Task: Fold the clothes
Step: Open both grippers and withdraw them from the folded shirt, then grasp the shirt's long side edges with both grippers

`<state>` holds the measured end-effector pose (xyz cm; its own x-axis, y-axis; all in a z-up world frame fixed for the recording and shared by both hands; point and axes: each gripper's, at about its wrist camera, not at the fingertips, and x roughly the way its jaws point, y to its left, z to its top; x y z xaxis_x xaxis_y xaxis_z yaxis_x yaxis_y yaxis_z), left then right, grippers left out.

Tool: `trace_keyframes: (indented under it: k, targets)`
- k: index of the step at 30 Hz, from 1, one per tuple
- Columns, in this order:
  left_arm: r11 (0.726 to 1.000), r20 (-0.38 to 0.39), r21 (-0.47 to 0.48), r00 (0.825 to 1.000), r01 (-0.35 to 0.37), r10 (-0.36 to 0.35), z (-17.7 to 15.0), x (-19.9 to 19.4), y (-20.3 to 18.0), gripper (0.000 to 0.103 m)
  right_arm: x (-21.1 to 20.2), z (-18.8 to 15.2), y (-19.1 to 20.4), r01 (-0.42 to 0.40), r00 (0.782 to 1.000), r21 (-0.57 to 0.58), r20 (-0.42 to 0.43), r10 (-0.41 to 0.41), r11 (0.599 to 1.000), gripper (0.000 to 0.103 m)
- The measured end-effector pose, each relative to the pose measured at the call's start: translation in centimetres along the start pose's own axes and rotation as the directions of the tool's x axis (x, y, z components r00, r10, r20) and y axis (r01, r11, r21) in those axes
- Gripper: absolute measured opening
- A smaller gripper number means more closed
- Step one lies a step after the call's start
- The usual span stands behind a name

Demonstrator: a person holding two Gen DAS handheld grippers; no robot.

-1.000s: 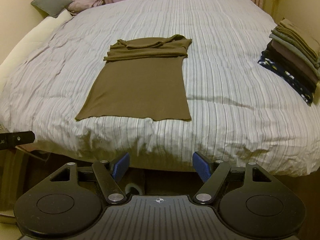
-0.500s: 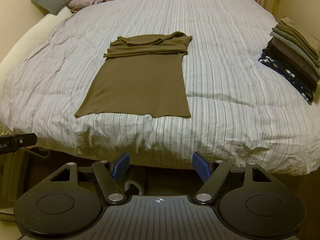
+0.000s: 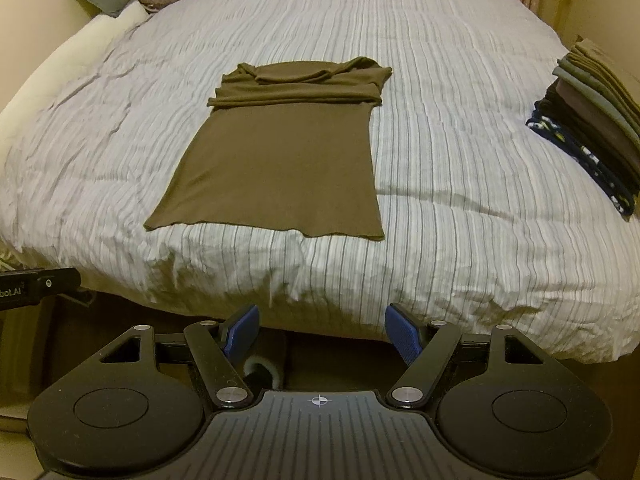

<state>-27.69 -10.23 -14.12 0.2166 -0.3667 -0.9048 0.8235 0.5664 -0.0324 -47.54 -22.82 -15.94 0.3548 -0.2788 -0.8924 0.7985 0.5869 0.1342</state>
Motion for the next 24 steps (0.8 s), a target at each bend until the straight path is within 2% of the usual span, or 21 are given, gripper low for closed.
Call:
trace_keyframes:
  k: [10,18,20,24]
  targets:
    - [1.0,-0.039,0.0,0.999,0.0,0.0,2.8,4.2,0.9,0.048,2.6,2.1,-1.0,-0.003,1.0,0.043,-0.02,0.004,0.999,0.073]
    - [1.0,-0.077,0.013,0.997,0.026,-0.025,7.3,9.7,2.2,0.048,7.1,5.0,-4.4,0.01,0.998,0.186,-0.062,0.002,0.982,0.073]
    - [0.999,-0.067,0.018,0.997,0.049,-0.047,8.8,11.0,2.6,0.048,8.0,5.9,-5.2,0.01,0.998,0.214,-0.057,0.002,0.977,0.073]
    - [0.989,-0.044,0.009,0.989,0.144,-0.144,11.3,14.1,4.3,0.047,9.5,8.0,-6.4,0.005,1.0,0.221,-0.007,-0.003,0.975,0.073]
